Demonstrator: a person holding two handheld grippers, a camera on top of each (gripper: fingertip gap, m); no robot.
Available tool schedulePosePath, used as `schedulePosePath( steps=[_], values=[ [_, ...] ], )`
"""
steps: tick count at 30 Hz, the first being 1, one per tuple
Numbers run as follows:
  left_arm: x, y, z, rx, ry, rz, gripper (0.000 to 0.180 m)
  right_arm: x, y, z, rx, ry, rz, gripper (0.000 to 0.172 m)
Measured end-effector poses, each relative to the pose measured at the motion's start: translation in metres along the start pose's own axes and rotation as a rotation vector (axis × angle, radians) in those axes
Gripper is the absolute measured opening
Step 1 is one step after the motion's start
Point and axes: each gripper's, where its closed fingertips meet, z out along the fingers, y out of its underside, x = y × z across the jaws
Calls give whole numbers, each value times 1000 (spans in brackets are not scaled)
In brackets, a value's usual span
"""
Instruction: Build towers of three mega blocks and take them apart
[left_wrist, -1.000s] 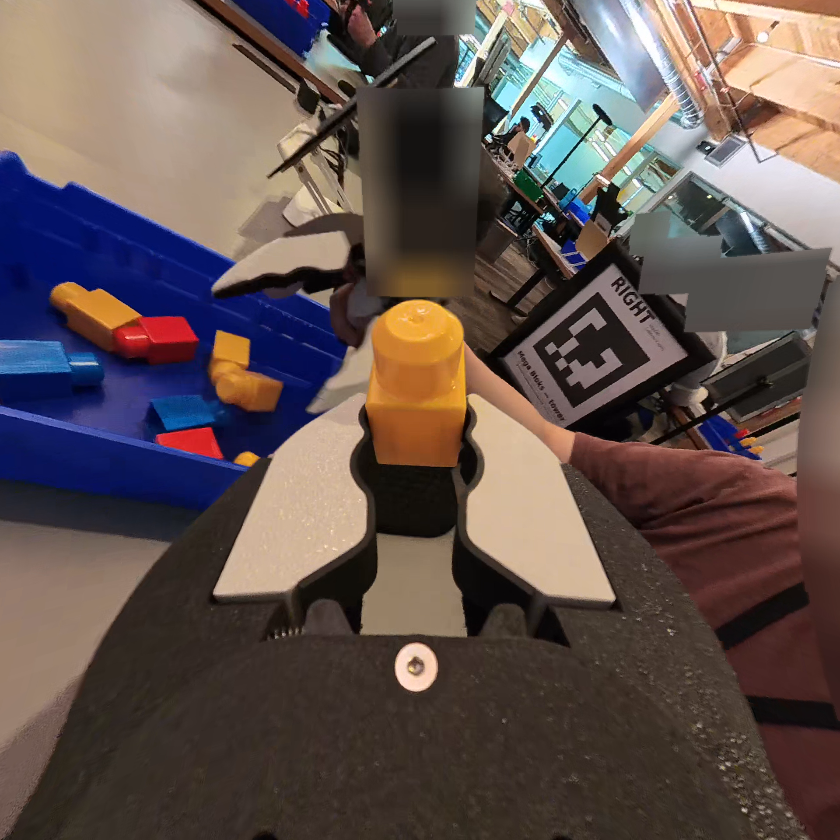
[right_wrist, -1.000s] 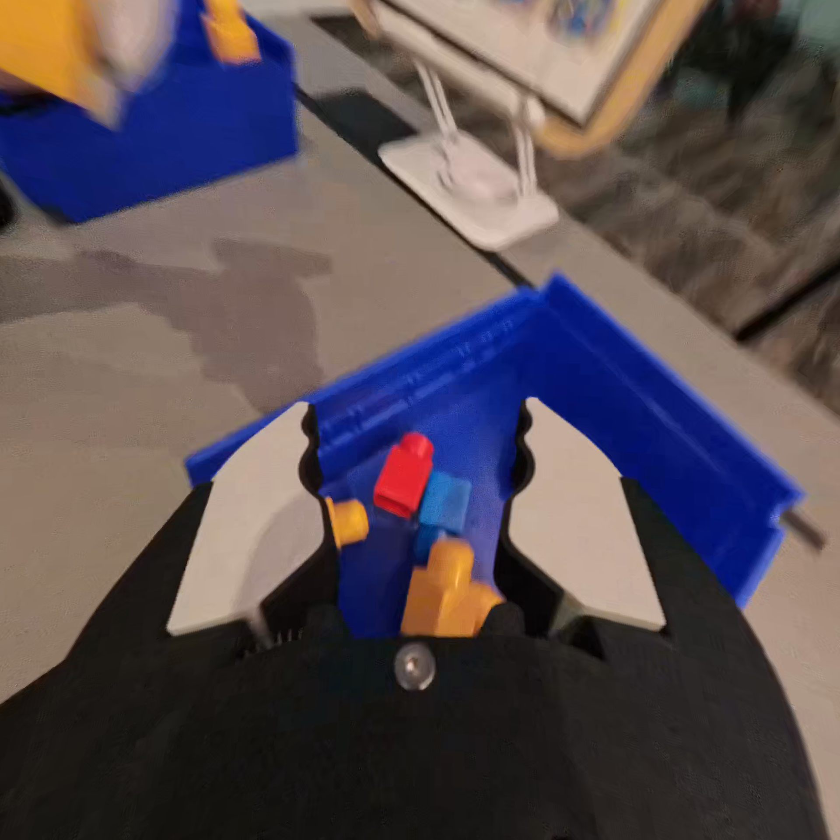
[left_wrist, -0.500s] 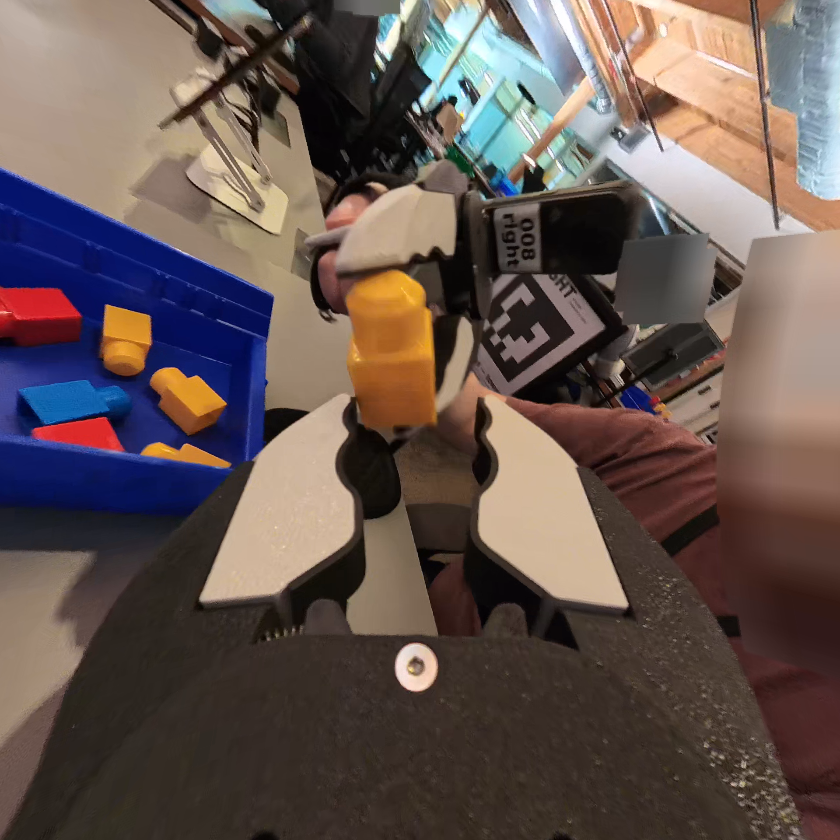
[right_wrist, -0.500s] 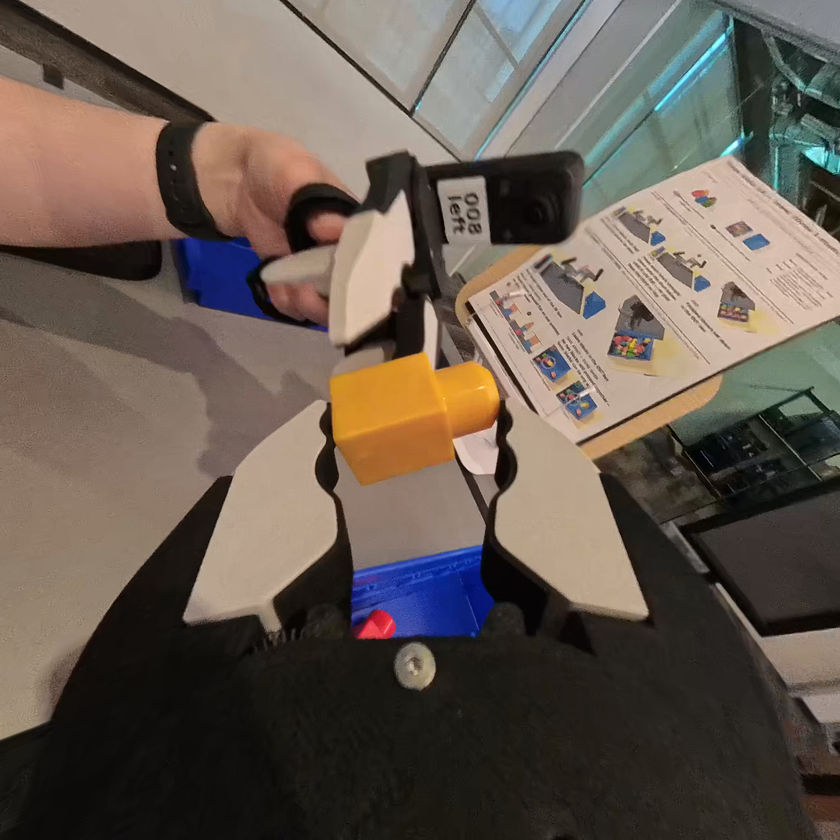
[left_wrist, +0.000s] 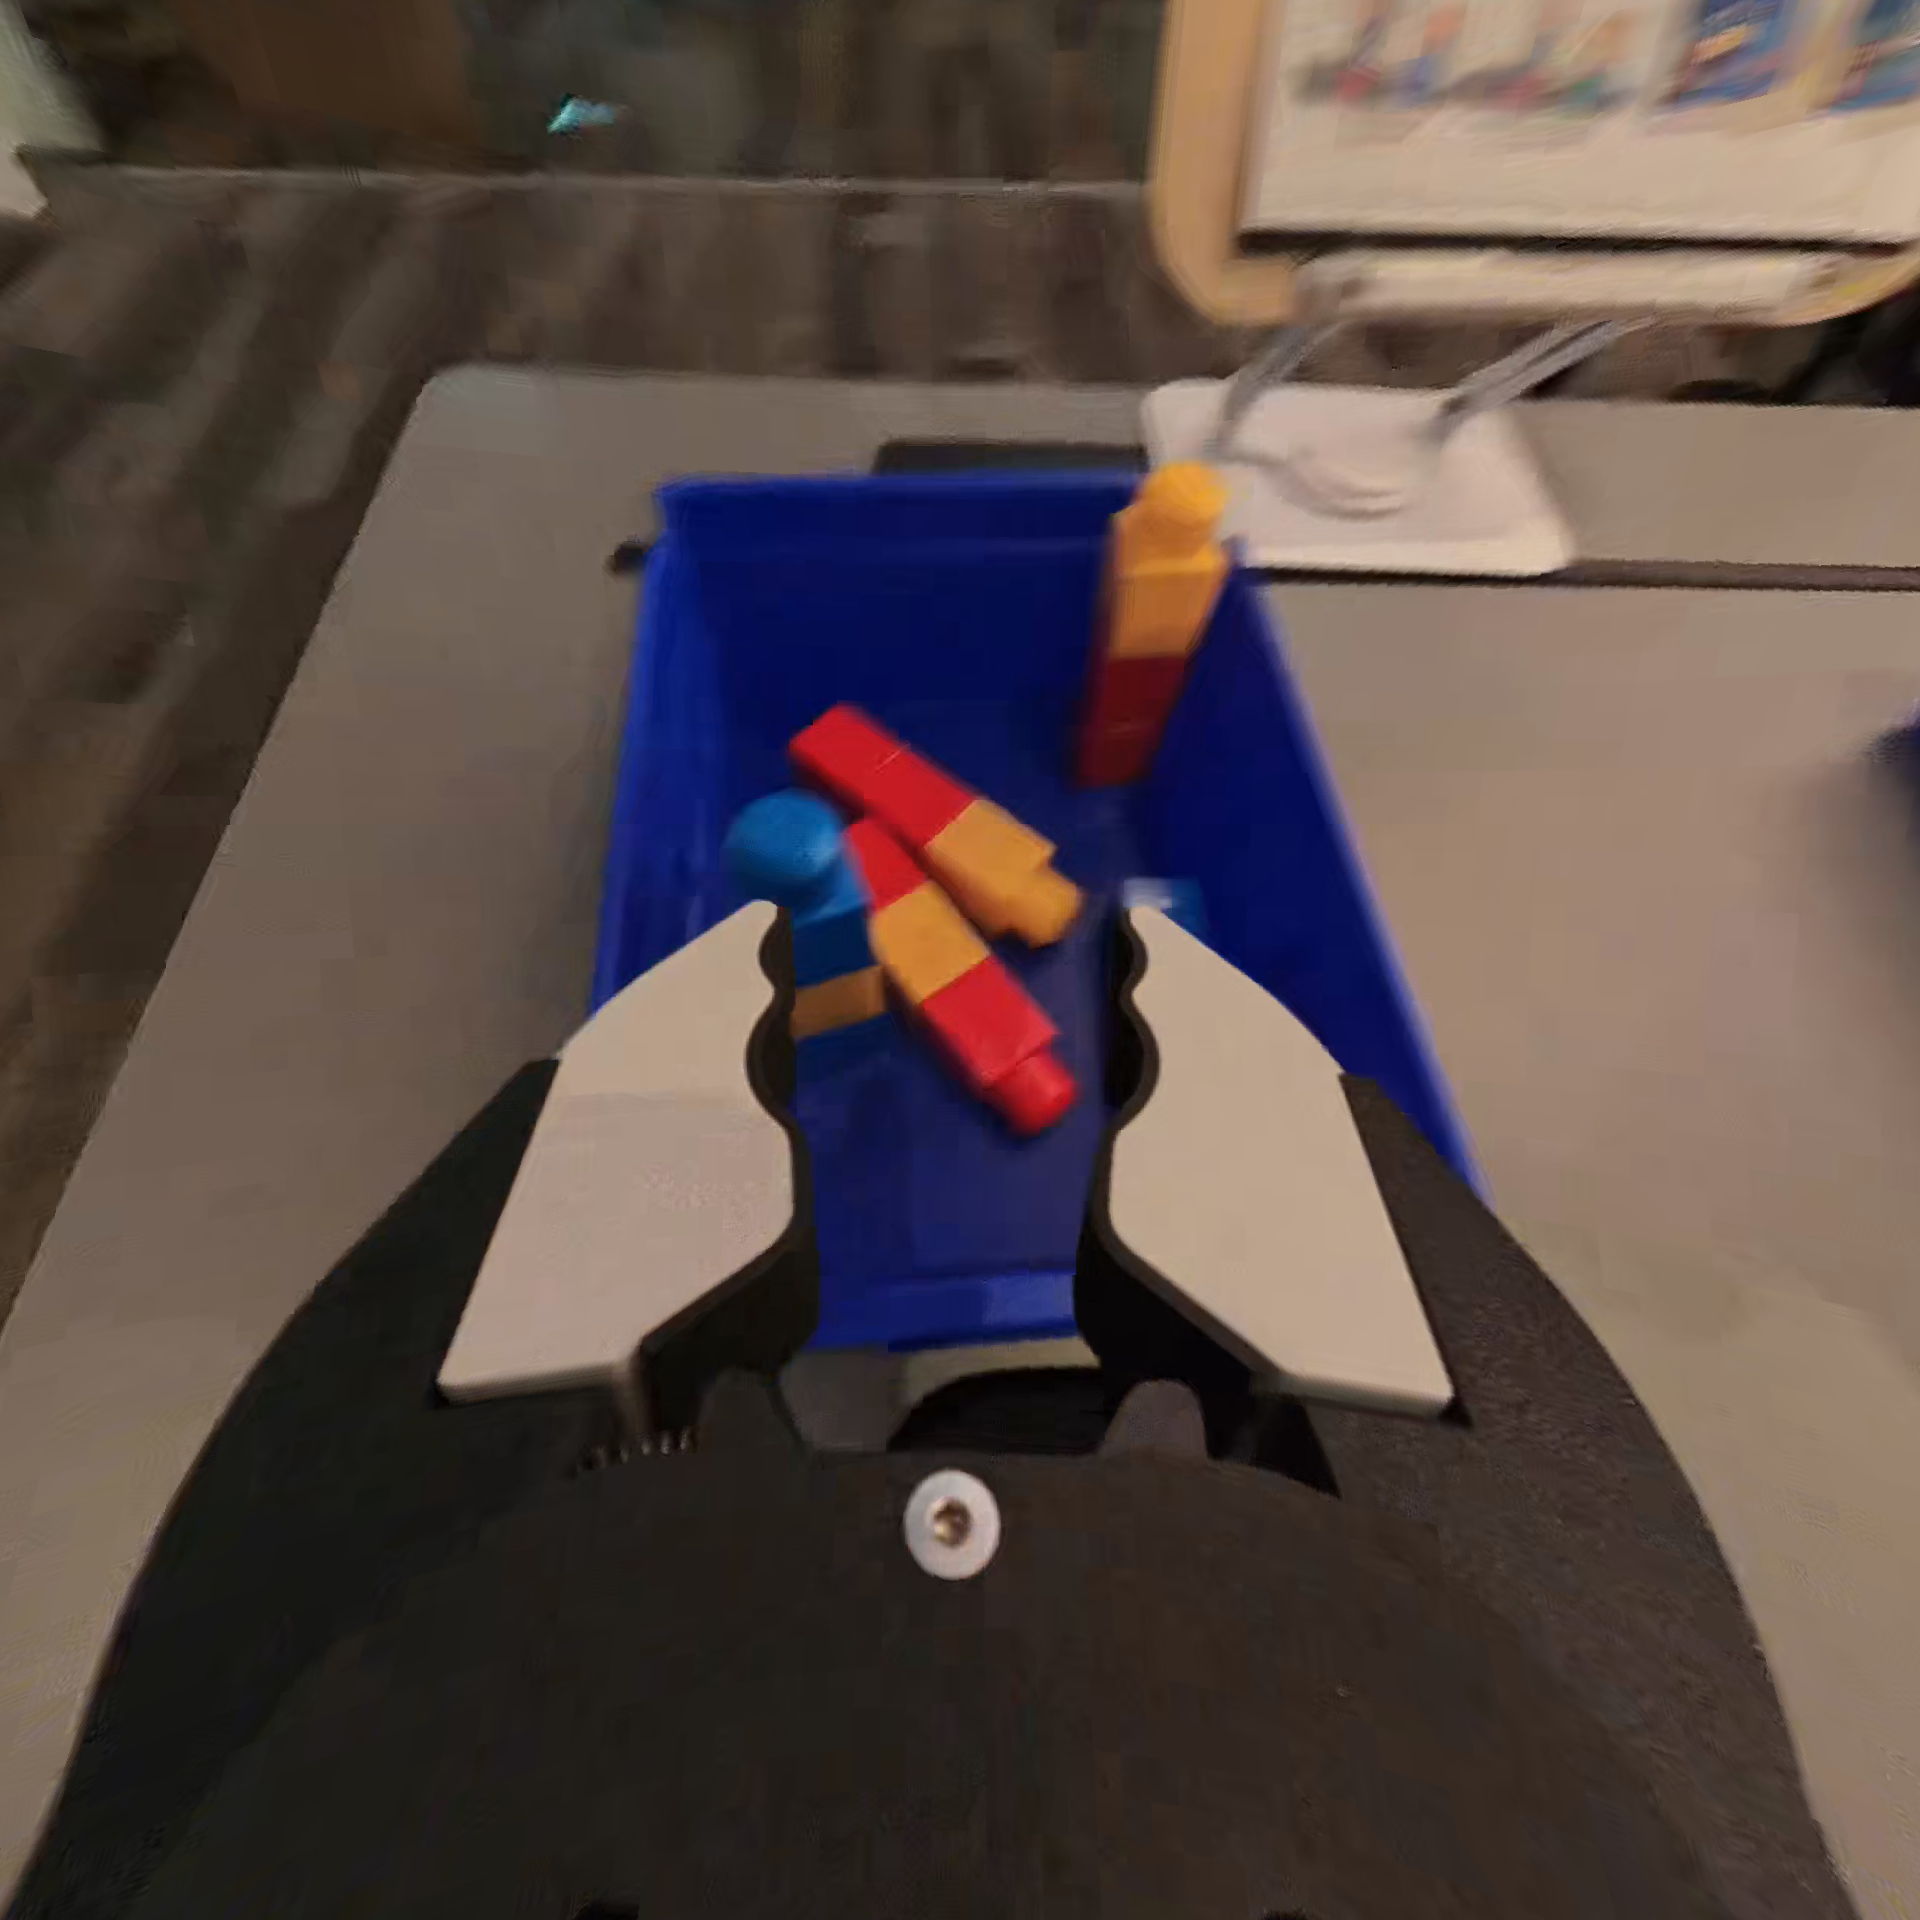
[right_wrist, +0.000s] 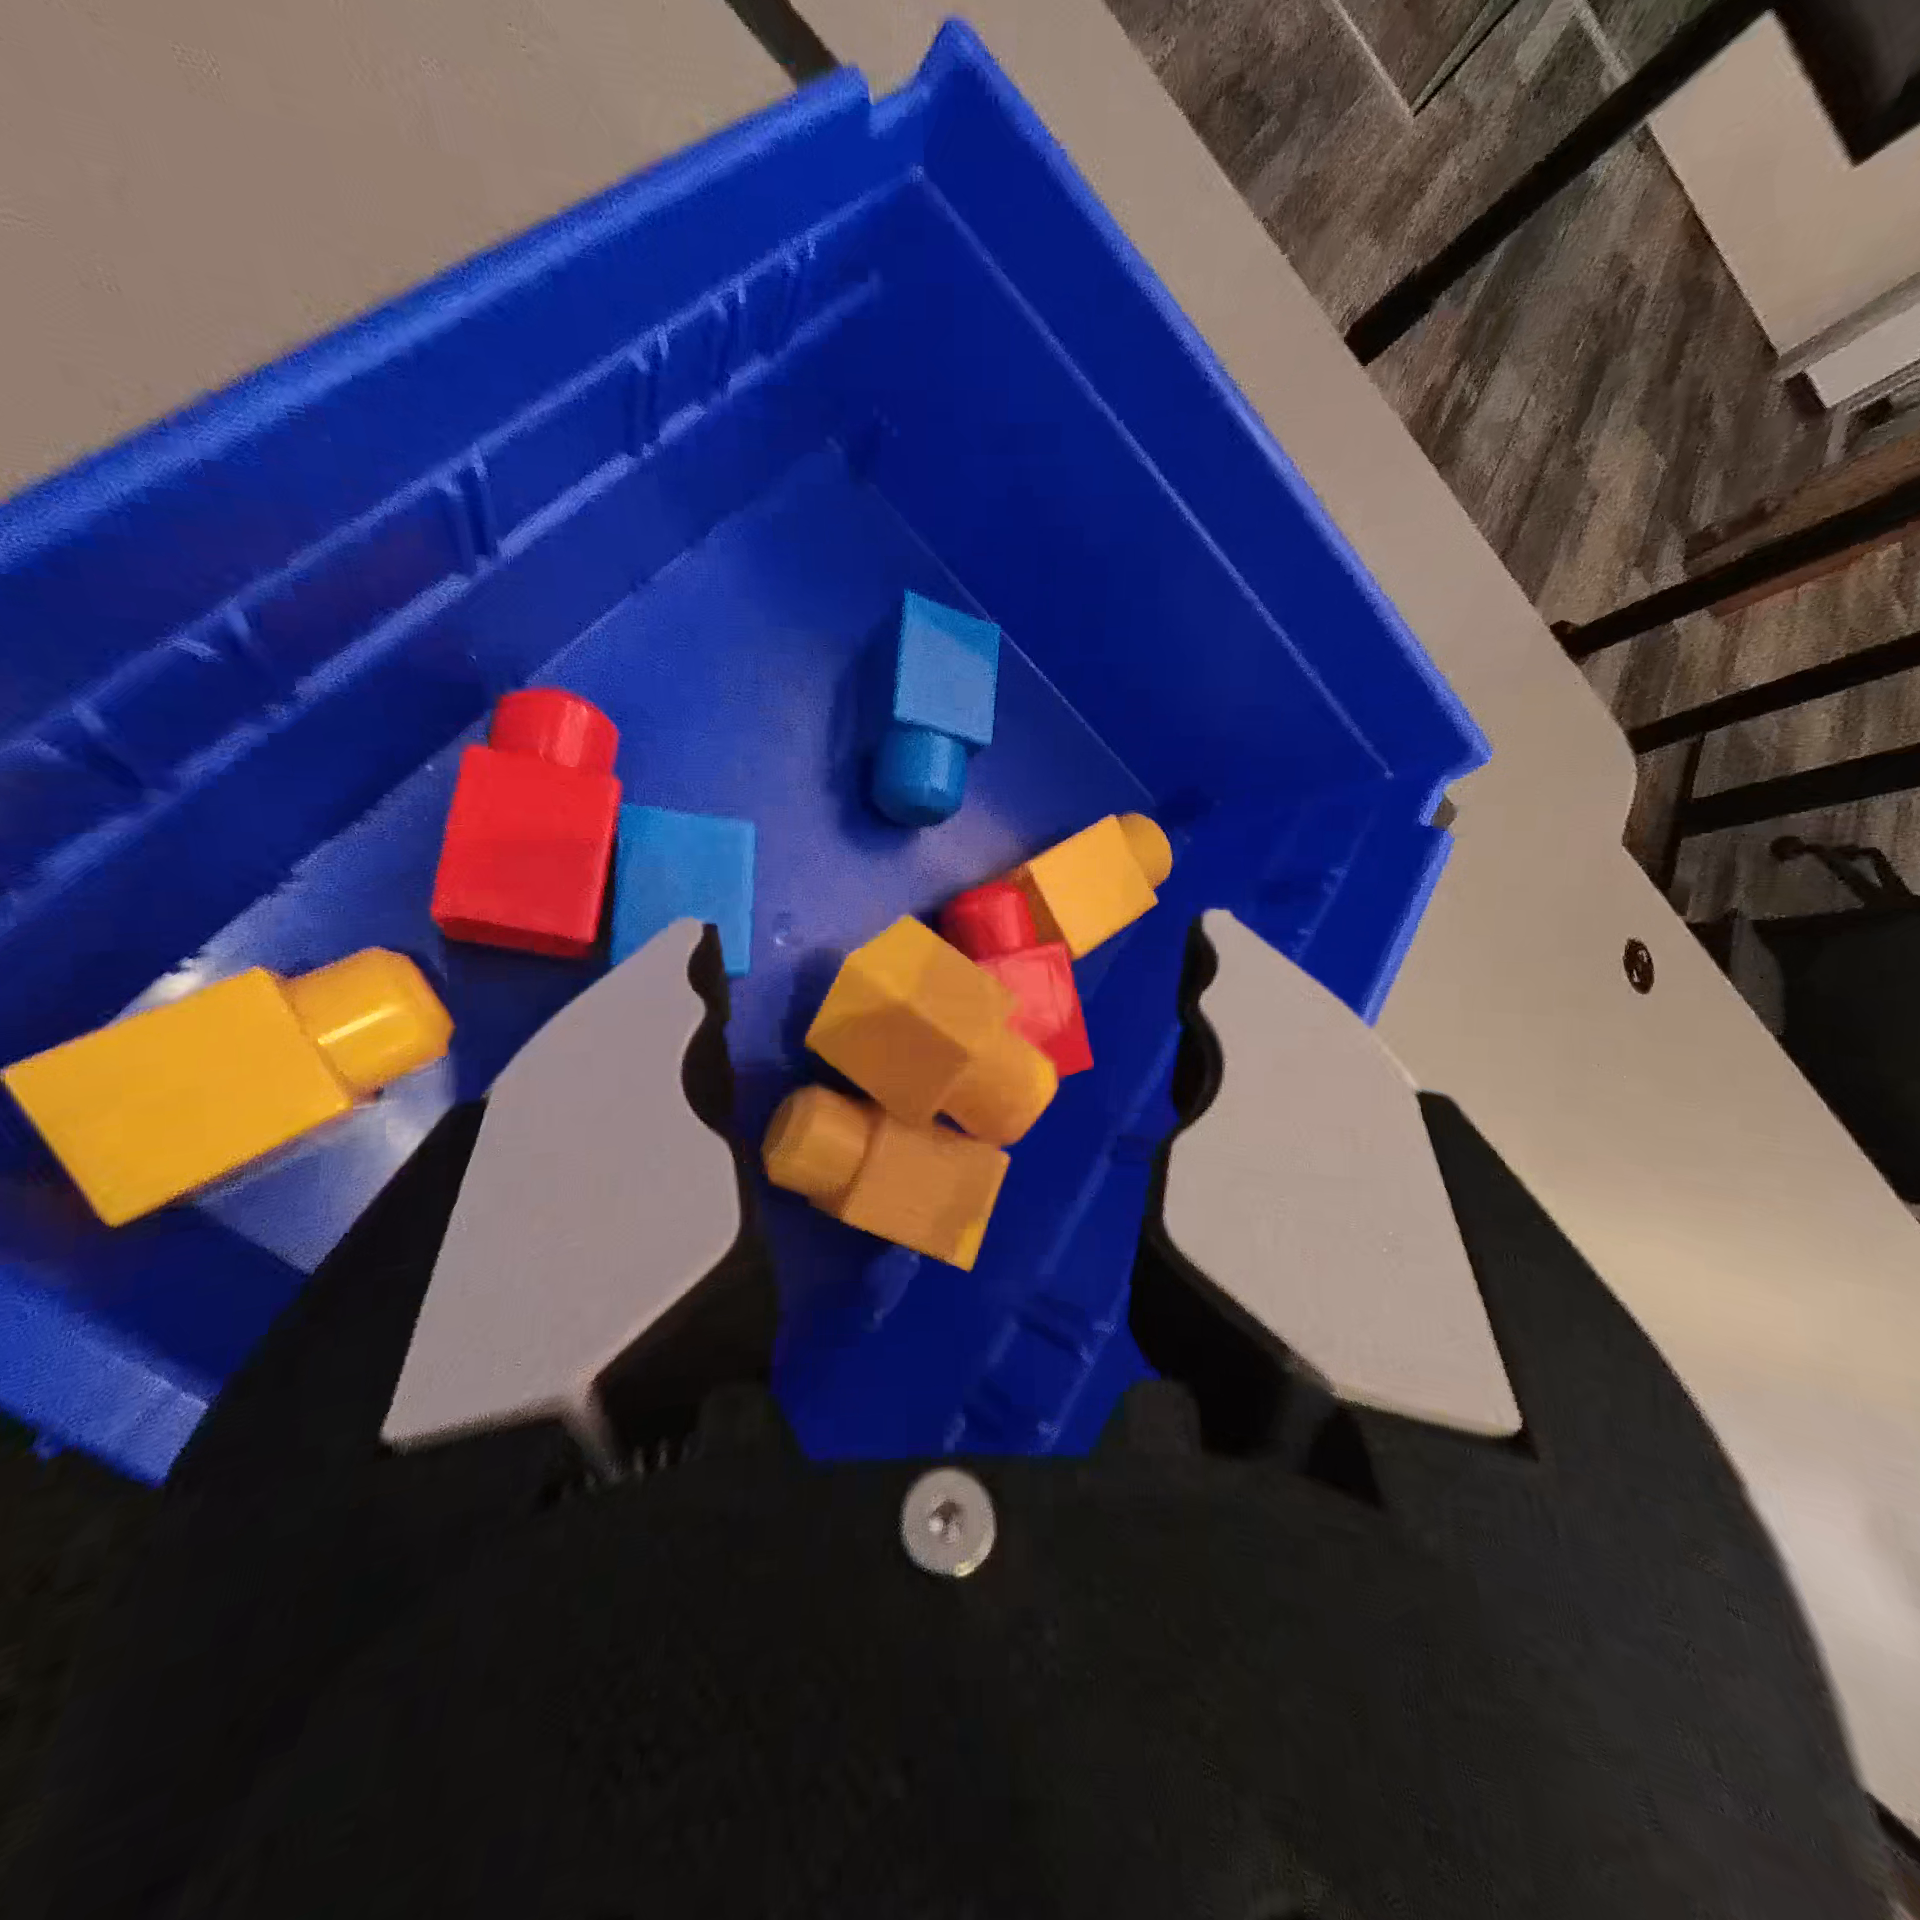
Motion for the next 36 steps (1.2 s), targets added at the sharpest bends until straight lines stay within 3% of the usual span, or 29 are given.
schedulePosePath(
  steps=[3,7,11,14,16,17,20,23,24,26,30,32,36],
  values=[
    [-24,35,23,-132,-59,-43,55,-11,-28,-8,85,-55,17,84],
    [-44,57,53,-237,-271,68,62,-24,-55,-20,161,-120,34,85],
    [-39,62,80,-254,-243,17,60,-34,-58,-31,185,-154,22,85],
    [-43,78,95,-352,-221,-46,65,-36,-51,-36,167,-157,-2,85],
    [-42,86,107,-393,-191,-70,52,-37,-47,-38,155,-160,-12,84],
    [-44,85,110,-386,-192,-64,41,-39,-47,-40,156,-164,-13,84],
    [-45,75,104,-356,-182,-33,41,-48,-52,-45,175,-186,-21,84],
    [-28,35,69,-235,-149,22,41,-65,-68,-53,214,-197,-65,82],
    [-13,17,55,-185,-100,38,41,-73,-77,-56,237,-205,-89,81],
    [45,-20,29,-88,144,60,41,-100,-101,-64,306,-278,-132,81],
    [196,-55,-39,-63,905,83,41,-166,-162,-101,551,-576,-134,81],
    [250,-54,-69,-108,1173,130,41,-186,-186,-122,654,-729,-74,81],
    [312,-47,-83,-150,1329,248,41,-194,-213,-142,736,-949,101,76]
  ],
)
